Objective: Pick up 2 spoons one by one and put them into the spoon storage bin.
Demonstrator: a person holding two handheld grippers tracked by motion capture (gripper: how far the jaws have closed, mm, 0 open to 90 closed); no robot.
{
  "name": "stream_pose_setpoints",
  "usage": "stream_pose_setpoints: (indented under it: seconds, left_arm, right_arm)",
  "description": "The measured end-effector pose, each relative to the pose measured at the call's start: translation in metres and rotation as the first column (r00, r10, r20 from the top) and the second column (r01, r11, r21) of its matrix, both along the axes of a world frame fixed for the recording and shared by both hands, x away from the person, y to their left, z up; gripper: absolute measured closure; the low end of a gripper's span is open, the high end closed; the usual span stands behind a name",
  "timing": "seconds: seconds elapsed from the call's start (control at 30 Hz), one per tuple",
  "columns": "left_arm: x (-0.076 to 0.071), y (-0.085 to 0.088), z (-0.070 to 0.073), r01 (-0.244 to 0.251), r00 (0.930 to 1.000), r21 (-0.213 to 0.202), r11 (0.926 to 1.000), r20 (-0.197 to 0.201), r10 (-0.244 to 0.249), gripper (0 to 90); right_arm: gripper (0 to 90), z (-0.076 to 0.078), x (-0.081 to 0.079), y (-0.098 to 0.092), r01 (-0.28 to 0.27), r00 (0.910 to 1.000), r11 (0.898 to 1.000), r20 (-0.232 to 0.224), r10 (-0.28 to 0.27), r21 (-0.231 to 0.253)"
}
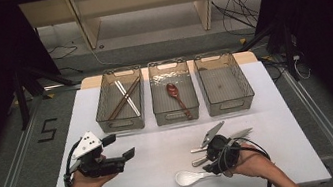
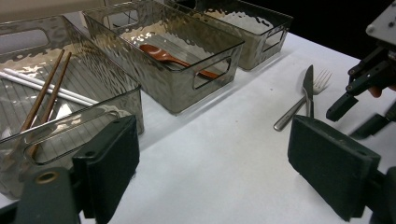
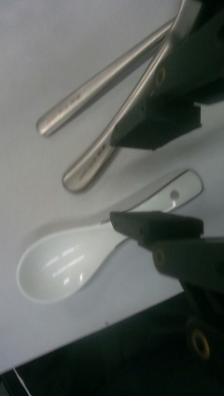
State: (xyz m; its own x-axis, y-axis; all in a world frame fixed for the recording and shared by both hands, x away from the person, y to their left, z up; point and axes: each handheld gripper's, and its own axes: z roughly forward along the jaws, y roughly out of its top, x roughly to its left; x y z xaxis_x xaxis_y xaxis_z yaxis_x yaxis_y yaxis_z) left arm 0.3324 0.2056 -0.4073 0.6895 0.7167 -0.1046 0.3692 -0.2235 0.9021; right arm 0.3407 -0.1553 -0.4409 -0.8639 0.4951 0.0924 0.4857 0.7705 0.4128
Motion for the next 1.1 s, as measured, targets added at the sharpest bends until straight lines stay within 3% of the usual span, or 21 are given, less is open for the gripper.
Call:
stream_pose_setpoints:
  seconds: [0.17,0.33,0.67,1.1]
  left_arm:
    - [0.000,0.000,0.000,0.001,1.0000,-0.002,1.0000,0.000,-0.001,16.3]
    - [0.000,0.000,0.000,0.001,1.0000,-0.001,1.0000,-0.001,-0.001,16.3]
    - [0.000,0.000,0.000,0.001,1.0000,0.000,1.0000,0.000,-0.001,16.3]
    - [0.000,0.000,0.000,0.000,1.0000,0.000,1.0000,0.000,0.000,16.3]
  right_arm:
    - [43.8,-0.006,-0.006,0.014,-0.073,0.9973,0.997,-0.006,0.073,-0.028]
    - [44.4,-0.010,-0.007,0.020,-0.083,0.9965,0.995,-0.014,0.082,-0.053]
    - [58.3,-0.018,-0.009,0.027,-0.126,0.9916,0.986,-0.045,0.121,-0.107]
    - [72.3,-0.019,-0.012,0.030,-0.176,0.9842,0.974,-0.004,0.177,-0.144]
